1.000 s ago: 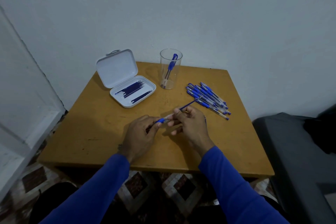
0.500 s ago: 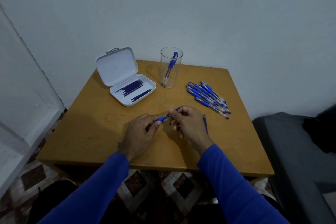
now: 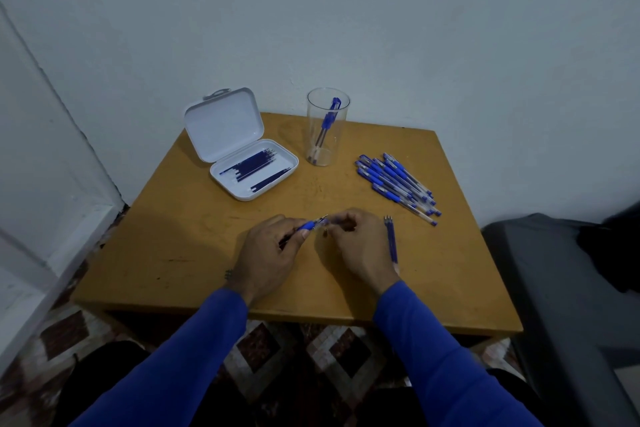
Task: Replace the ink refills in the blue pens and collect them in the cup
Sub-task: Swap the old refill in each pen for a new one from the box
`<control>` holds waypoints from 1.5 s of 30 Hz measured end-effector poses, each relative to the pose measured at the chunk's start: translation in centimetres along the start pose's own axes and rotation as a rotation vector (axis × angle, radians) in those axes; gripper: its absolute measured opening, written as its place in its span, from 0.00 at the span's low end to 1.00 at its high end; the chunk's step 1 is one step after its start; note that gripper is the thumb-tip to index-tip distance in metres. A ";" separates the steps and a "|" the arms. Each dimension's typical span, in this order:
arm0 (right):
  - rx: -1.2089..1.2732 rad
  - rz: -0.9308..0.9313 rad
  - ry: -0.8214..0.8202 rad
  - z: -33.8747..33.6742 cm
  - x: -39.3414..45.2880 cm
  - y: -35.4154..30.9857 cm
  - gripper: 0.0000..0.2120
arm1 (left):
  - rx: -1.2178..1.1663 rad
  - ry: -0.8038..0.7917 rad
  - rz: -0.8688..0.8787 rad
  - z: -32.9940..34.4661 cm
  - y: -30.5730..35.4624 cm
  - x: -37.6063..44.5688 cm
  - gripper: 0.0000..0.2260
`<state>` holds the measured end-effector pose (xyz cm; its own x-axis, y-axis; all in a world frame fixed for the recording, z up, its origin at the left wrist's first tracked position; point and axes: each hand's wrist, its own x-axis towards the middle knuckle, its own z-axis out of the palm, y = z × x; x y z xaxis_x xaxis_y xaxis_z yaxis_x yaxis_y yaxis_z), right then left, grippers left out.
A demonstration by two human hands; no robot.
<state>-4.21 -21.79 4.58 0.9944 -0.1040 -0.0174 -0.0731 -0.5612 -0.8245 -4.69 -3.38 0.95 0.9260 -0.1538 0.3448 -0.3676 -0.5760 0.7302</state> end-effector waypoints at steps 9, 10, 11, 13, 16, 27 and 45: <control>-0.213 -0.045 -0.039 1.5 0.6 0.4 0.07 | 0.025 -0.013 0.003 0.0 0.3 0.0 0.11; -0.195 -0.033 -0.041 1.4 0.6 0.4 0.07 | 0.023 -0.011 0.006 -0.1 0.3 0.0 0.10; -0.156 -0.022 -0.037 1.3 0.5 0.3 0.06 | 0.027 -0.011 0.005 -0.1 0.3 0.0 0.10; 0.005 0.007 -0.007 1.0 0.3 0.6 0.04 | 0.037 -0.013 -0.003 0.0 0.2 0.0 0.10; 0.299 0.096 0.014 0.4 -0.1 0.9 0.03 | 0.047 -0.025 0.000 0.1 0.2 0.0 0.11; 0.453 0.072 -0.070 -0.5 -0.7 1.0 0.06 | 0.113 -0.048 -0.005 0.4 0.1 0.1 0.13; 0.277 -0.010 -0.140 -0.2 -0.8 0.9 0.13 | 0.138 -0.065 0.013 0.3 0.0 0.0 0.13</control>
<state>-5.07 -22.41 3.97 0.9972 0.0257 -0.0707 -0.0590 -0.3146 -0.9474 -4.70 -3.60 0.81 0.9266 -0.2110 0.3113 -0.3682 -0.6780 0.6362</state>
